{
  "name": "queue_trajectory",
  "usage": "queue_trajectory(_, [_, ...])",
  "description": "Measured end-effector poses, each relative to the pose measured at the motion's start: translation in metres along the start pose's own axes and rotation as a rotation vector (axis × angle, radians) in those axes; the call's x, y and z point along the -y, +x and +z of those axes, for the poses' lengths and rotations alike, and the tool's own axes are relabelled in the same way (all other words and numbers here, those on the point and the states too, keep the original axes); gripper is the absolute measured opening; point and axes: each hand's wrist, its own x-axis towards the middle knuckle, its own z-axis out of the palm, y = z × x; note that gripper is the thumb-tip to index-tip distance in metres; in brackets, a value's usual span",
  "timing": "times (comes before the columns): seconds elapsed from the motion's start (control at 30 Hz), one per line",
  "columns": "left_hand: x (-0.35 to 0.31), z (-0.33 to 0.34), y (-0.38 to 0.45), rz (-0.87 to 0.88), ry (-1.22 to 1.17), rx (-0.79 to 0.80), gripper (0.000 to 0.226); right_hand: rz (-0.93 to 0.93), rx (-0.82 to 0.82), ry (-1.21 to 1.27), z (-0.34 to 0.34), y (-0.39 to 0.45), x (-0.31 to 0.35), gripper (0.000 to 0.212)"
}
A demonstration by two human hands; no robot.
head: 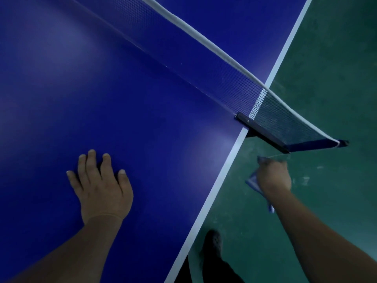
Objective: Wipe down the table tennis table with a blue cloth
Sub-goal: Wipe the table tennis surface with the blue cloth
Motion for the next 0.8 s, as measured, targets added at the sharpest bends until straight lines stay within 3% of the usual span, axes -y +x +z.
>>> queue_trajectory(0.1, [0.0, 0.0, 0.0, 0.0, 0.003, -0.006, 0.062, 0.03, -0.24, 0.172, -0.002, -0.011, -0.002, 0.032])
queue_trajectory(0.17, [0.001, 0.001, 0.0, 0.005, 0.006, 0.0, 0.062, -0.101, -0.312, 0.223, -0.004, -0.009, 0.031, 0.029])
queue_trajectory(0.23, [0.001, 0.0, 0.0, 0.0, 0.002, 0.002, 0.062, -0.335, -0.328, 0.177, -0.003, 0.0, 0.069, 0.03])
queue_trajectory(0.3, [0.0, 0.001, 0.0, -0.001, 0.003, 0.003, 0.063, -0.442, -0.312, 0.074, -0.003, 0.013, 0.089, 0.033])
queue_trajectory(0.47, [0.001, 0.001, 0.0, 0.004, -0.002, -0.007, 0.062, -0.376, -0.073, -0.236, 0.0, 0.012, 0.013, 0.034])
queue_trajectory(0.5, [0.001, 0.001, -0.001, 0.007, -0.004, -0.002, 0.062, -0.368, -0.08, -0.237, -0.001, 0.003, -0.006, 0.035])
queue_trajectory(0.57, [0.0, 0.0, -0.001, 0.005, -0.005, -0.001, 0.062, -0.328, -0.196, -0.006, -0.007, -0.008, -0.011, 0.032])
queue_trajectory(0.7, [0.0, 0.0, -0.001, -0.001, -0.002, 0.009, 0.062, -0.67, -0.324, 0.196, -0.023, 0.017, 0.062, 0.031])
queue_trajectory(0.8, [0.0, 0.001, -0.001, -0.001, 0.0, -0.001, 0.062, -0.733, -0.341, 0.191, -0.012, 0.043, 0.128, 0.032])
